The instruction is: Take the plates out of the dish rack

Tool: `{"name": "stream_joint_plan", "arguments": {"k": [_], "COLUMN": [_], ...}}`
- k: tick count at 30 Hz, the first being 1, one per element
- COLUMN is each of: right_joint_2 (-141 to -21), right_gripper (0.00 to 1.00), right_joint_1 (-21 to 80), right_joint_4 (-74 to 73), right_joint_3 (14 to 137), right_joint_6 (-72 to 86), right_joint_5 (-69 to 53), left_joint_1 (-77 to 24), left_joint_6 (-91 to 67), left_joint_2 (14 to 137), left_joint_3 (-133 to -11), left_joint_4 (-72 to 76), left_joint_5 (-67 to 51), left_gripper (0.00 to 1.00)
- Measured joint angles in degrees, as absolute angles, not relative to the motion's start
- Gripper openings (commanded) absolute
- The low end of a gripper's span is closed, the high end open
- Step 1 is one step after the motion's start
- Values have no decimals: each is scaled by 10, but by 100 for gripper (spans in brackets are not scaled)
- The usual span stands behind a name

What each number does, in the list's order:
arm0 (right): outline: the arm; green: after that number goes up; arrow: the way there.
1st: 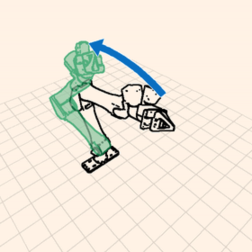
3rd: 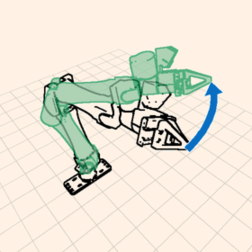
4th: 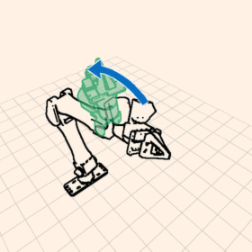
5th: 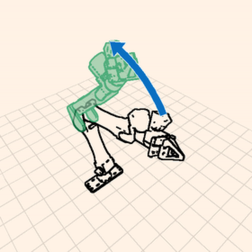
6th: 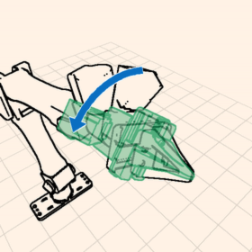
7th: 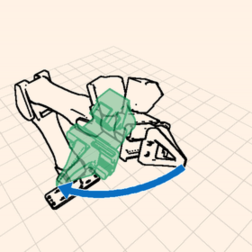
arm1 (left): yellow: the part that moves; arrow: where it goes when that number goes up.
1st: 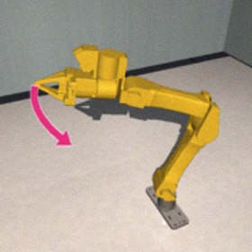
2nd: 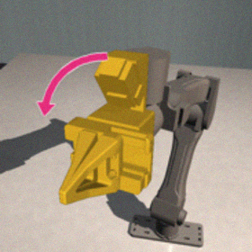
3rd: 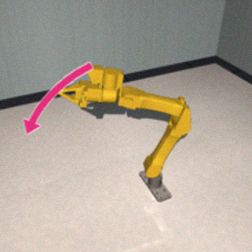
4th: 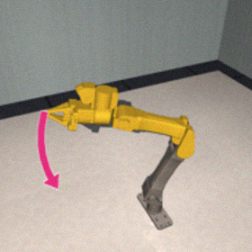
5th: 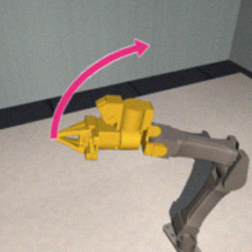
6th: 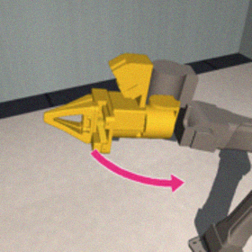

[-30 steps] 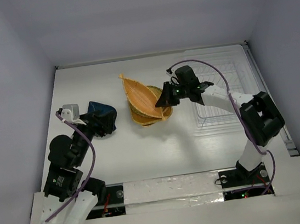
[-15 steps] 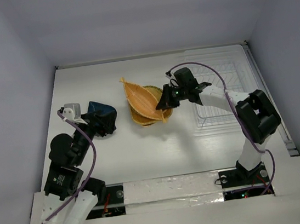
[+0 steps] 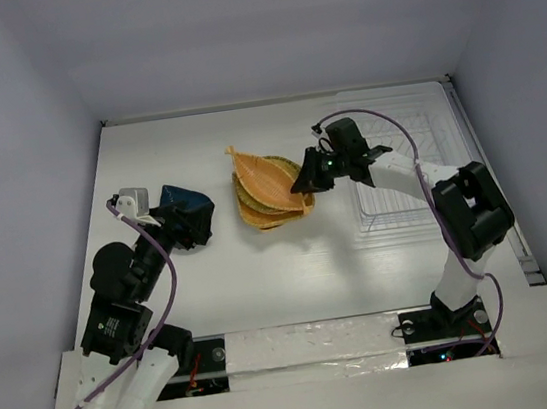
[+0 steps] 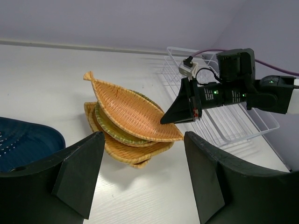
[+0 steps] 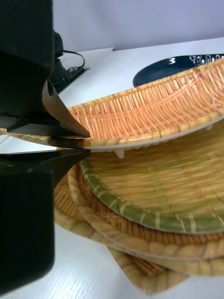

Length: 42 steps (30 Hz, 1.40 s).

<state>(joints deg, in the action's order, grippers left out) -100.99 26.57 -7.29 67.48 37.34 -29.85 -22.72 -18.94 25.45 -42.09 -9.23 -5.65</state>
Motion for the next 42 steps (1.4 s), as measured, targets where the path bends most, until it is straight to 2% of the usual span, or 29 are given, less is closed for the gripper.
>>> {"name": "stream_joint_plan", "arguments": {"k": [2,5,7,8,10,13,14,15,16,21,22,25,26,27,28,29,34,36,37,38,41,42], "right_joint_2": [-1014,-1018,-1019,-1019,-1019,-1006,-999,-990,-979,-893,-868,-775,-727,-678,-621,-567,-298,-230,-201,-185,-173,-177], "right_gripper": [24,40,46,52,59,82,84,90,100,99,99,87,72,53,17,0,0,26,50,61,78,80], "right_joint_1": [262,259,259,259,259,259,259,259,259,259,259,259,259,259,259,259,259,259,259,259,259,259], "right_joint_4": [-73,-75,-77,-77,-77,-82,-86,-90,-94,-114,-114,-96,-87,-83,-71,-60,-8,10,16,17,6,1], "right_joint_3": [678,679,679,679,679,679,679,679,679,678,676,648,626,608,583,563,515,517,517,517,514,510], "right_joint_6": [373,371,368,365,361,357,355,351,349,334,331,330,329,326,321,318,294,285,279,276,264,262], "right_joint_5": [-298,-297,-298,-298,-298,-286,-282,-274,-265,-208,-192,-143,-121,-104,-82,-63,30,60,77,93,123,126], "left_joint_1": [-227,-227,-227,-227,-227,-227,-227,-227,-227,-223,-223,-219,-218,-217,-216,-216,-216,-216,-216,-216,-216,-216], "left_joint_6": [-189,-189,-189,-189,-189,-189,-189,-190,-189,-189,-189,-189,-189,-190,-192,-194,-201,-202,-202,-202,-201,-202], "left_joint_2": [255,255,255,255,255,255,255,255,255,255,255,255,255,255,255,255,246,242,242,242,241,239], "left_joint_3": [-421,-421,-421,-421,-421,-421,-421,-421,-421,-421,-421,-421,-421,-421,-421,-421,-422,-430,-440,-451,-481,-485], "left_joint_4": [-93,-92,-92,-92,-92,-93,-93,-93,-93,-92,-93,-93,-93,-93,-92,-92,-89,-91,-91,-90,-78,-67], "left_joint_5": [-58,-60,-60,-60,-60,-59,-59,-58,-58,-59,-59,-60,-60,-59,-59,-58,-58,-55,-54,-53,-50,-49], "left_gripper": [66,66,67,67,67,68,68,68,69,69,69,72,76,77,78,80,89,89,89,89,89,89]}}
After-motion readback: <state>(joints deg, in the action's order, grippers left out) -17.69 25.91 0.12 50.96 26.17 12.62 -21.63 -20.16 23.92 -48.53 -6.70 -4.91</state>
